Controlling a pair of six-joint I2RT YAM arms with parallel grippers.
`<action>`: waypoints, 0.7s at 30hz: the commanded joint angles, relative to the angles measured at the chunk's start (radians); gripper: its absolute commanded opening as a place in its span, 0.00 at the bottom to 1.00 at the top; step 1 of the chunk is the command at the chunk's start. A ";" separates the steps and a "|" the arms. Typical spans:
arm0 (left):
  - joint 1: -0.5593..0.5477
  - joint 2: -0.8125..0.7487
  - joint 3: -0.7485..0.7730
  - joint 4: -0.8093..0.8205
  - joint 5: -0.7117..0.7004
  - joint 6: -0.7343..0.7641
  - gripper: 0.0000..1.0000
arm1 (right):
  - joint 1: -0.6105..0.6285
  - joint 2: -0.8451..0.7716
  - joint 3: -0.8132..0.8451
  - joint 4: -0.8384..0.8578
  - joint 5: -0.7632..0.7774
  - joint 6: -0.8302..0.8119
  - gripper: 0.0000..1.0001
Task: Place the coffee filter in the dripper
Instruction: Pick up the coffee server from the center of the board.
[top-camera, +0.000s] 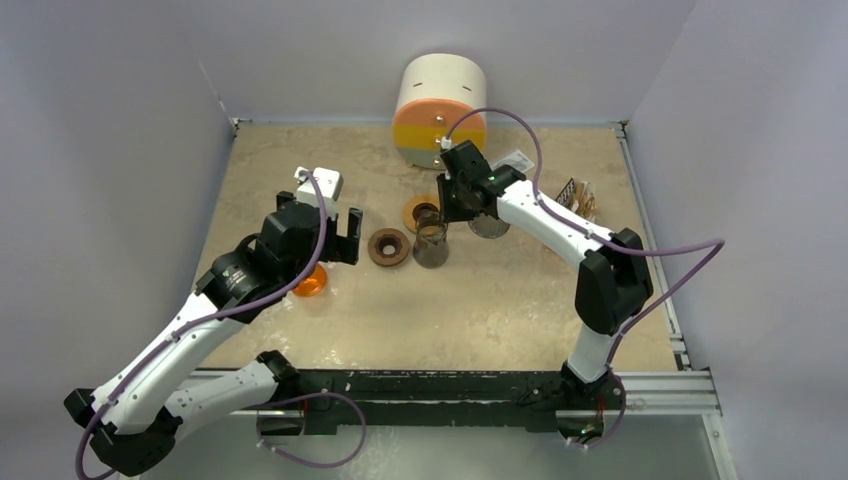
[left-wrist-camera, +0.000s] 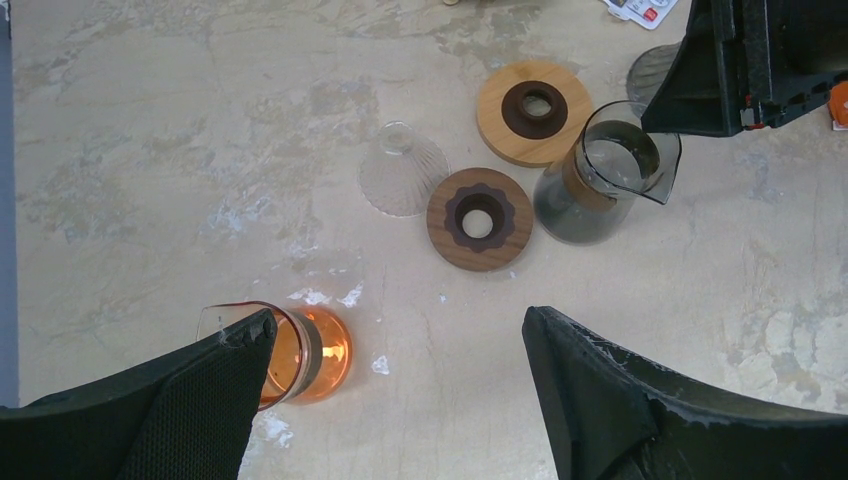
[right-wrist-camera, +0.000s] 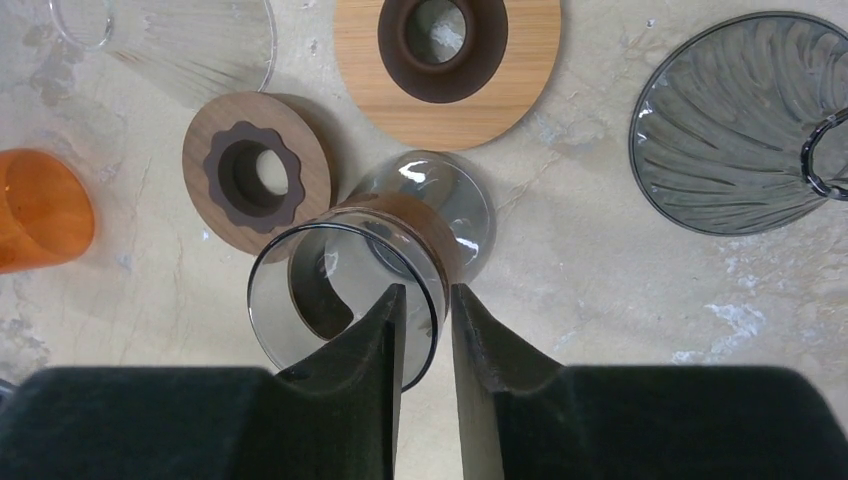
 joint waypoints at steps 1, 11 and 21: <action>0.004 -0.017 -0.003 0.031 -0.010 0.015 0.92 | 0.015 0.003 0.058 -0.034 0.047 -0.008 0.25; 0.004 -0.028 -0.004 0.031 -0.012 0.018 0.92 | 0.044 0.043 0.099 -0.083 0.101 -0.031 0.22; 0.004 -0.033 -0.004 0.031 -0.009 0.018 0.92 | 0.066 0.062 0.119 -0.117 0.144 -0.048 0.14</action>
